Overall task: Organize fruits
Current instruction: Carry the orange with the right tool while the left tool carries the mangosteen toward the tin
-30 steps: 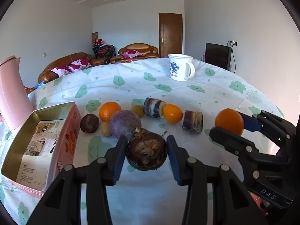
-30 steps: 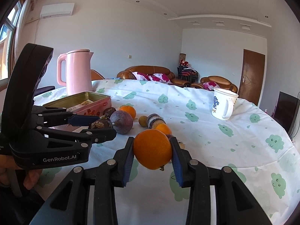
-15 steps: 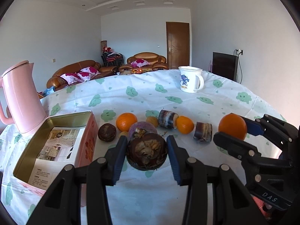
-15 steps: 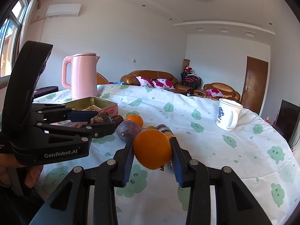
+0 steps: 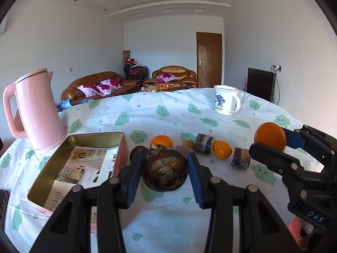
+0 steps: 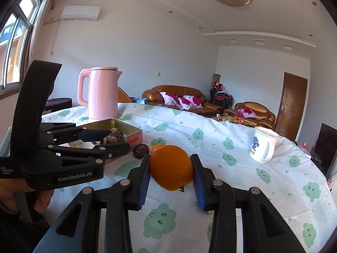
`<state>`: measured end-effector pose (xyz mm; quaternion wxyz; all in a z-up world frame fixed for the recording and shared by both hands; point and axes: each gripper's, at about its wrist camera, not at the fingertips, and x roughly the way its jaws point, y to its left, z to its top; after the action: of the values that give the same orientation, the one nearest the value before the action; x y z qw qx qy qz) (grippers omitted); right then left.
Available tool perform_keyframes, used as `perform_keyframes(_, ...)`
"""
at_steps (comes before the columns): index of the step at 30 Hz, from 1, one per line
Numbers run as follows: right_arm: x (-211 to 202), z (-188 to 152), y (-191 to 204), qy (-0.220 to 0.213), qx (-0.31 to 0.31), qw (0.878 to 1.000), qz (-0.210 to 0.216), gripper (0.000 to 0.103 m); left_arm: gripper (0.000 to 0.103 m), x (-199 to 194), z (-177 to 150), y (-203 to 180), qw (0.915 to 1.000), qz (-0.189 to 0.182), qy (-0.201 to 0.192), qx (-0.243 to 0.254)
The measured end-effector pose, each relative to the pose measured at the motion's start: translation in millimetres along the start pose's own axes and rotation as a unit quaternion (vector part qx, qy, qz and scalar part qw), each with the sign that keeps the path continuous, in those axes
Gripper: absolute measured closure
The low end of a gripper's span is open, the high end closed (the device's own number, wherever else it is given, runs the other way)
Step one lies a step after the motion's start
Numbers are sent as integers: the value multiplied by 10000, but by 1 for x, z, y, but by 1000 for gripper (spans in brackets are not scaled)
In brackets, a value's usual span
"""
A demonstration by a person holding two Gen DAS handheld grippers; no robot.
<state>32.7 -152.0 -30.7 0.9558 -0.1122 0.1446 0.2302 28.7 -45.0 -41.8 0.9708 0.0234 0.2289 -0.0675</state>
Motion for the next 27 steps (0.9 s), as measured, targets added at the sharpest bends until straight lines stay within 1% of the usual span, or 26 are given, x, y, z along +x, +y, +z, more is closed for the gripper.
perform_keyframes(18, 21, 35, 21, -79, -393, 9989, 252, 64, 58, -6, 4, 39, 9987, 398, -119, -285)
perform_keyframes(27, 31, 55, 32, -161, -625, 9973, 364, 64, 58, -11, 6, 63, 9966, 692, -191, -415)
